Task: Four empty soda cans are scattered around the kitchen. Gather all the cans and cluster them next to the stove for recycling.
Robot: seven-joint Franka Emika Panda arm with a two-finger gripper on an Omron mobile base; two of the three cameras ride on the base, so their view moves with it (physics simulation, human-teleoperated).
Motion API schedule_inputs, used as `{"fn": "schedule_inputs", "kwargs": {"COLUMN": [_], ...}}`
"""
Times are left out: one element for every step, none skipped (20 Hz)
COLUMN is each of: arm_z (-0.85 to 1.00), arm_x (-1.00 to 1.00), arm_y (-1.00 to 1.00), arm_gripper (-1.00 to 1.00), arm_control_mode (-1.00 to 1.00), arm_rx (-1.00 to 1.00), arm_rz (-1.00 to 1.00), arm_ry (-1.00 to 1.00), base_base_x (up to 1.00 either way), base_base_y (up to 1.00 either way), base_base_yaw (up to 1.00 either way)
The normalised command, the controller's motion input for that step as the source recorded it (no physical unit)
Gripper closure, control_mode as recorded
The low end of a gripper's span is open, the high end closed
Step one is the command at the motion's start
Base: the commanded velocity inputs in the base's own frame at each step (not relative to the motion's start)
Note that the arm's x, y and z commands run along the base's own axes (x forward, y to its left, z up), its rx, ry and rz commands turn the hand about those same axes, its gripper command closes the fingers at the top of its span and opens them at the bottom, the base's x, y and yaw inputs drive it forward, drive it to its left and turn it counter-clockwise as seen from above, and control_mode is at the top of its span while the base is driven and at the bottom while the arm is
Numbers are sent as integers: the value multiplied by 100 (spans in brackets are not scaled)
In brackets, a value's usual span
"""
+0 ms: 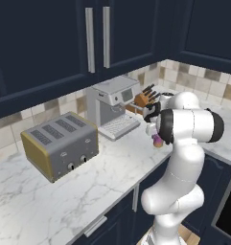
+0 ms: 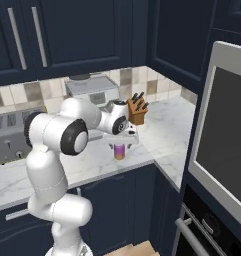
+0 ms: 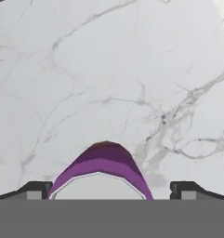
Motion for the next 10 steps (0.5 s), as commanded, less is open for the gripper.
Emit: {"fn": "schedule_inputs", "kwargs": {"arm_z": [-15, -15, -17, -18, -19, -19, -20, -20, -17, -14], "arm_x": [4, 2, 0, 0, 4, 4, 4, 5, 3, 0], "arm_y": [0, 0, 0, 0, 0, 2, 3, 3, 1, 0], "arm_gripper": [-100, -100, -100, -100, -100, -100, 100, 100, 100, 100], "arm_control_mode": [-100, -100, -100, -100, -100, -100, -100, -100, -100, -100], "arm_rx": [0, 0, 0, 0, 0, 0, 0, 0, 0, 0], "arm_rz": [0, 0, 0, 0, 1, 3, 3, 4, 5, 6], "arm_ry": [0, 0, 0, 0, 2, 0, 1, 0, 0, 0], "base_base_x": [0, 0, 0, 0, 0, 0, 0, 0, 0, 0], "base_base_y": [0, 0, 0, 0, 0, 0, 0, 0, 0, 0], "base_base_yaw": [0, 0, 0, 0, 0, 0, 0, 0, 0, 0]}}
